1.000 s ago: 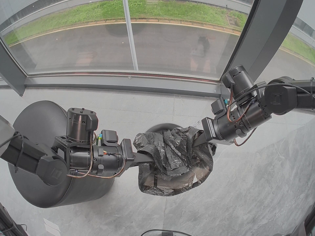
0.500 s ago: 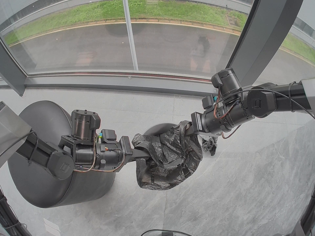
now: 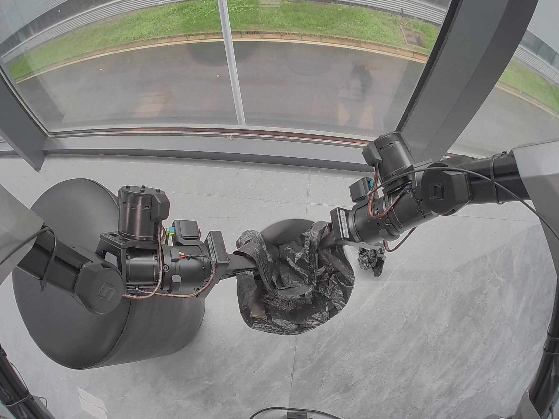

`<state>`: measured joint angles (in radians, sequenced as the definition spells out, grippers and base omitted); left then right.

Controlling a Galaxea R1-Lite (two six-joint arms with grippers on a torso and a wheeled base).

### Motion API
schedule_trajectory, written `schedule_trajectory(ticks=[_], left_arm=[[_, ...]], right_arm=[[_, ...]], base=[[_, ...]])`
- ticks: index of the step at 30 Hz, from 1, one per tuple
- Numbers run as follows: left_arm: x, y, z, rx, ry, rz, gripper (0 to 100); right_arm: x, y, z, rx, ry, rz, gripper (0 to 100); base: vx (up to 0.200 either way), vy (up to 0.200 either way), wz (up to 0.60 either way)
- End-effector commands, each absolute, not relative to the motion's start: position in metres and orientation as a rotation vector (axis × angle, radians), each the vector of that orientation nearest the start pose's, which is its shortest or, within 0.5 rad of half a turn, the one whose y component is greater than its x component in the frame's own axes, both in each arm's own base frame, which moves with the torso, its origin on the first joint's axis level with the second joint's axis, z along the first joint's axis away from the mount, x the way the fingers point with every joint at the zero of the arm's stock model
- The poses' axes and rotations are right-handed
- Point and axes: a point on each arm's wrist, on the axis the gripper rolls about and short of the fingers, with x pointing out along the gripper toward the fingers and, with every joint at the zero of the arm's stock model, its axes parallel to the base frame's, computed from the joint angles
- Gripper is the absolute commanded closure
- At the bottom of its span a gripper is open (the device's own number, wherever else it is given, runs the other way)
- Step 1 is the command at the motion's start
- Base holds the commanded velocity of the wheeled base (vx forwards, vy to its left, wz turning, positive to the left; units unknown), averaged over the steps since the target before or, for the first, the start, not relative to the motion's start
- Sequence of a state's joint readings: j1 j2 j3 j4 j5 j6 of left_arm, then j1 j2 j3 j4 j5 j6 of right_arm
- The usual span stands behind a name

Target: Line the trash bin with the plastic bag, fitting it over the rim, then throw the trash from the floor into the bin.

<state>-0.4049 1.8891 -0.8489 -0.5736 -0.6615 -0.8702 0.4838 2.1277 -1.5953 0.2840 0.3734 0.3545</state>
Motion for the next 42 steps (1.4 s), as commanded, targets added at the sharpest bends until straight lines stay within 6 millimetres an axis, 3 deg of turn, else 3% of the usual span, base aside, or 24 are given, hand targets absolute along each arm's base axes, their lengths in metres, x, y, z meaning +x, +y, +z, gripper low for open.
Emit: schedule_trajectory(ticks=[1,10,16,35,36,42], left_arm=[[0.304,-0.145,0.124,-0.832,0.921,-0.762,100],[0.303,-0.147,0.112,-0.836,0.962,-0.748,100],[0.305,-0.149,0.102,-0.836,0.992,-0.734,100],[0.306,-0.149,0.107,-0.836,0.974,-0.743,100],[0.305,-0.149,0.107,-0.835,0.974,-0.745,100],[0.305,-0.149,0.109,-0.834,0.968,-0.748,100]], right_arm=[[0.367,0.201,0.139,0.262,1.024,0.631,100],[0.354,0.193,0.116,0.251,1.112,0.6,100],[0.348,0.184,0.108,0.26,1.073,0.593,100],[0.341,0.158,0.081,0.278,0.942,0.539,100],[0.34,0.158,0.08,0.275,0.932,0.534,0],[0.326,0.15,0.107,0.275,0.857,0.526,0]], base=[[0.0,0.0,0.0],[0.0,0.0,0.0],[0.0,0.0,0.0],[0.0,0.0,0.0],[0.0,0.0,0.0],[0.0,0.0,0.0]])
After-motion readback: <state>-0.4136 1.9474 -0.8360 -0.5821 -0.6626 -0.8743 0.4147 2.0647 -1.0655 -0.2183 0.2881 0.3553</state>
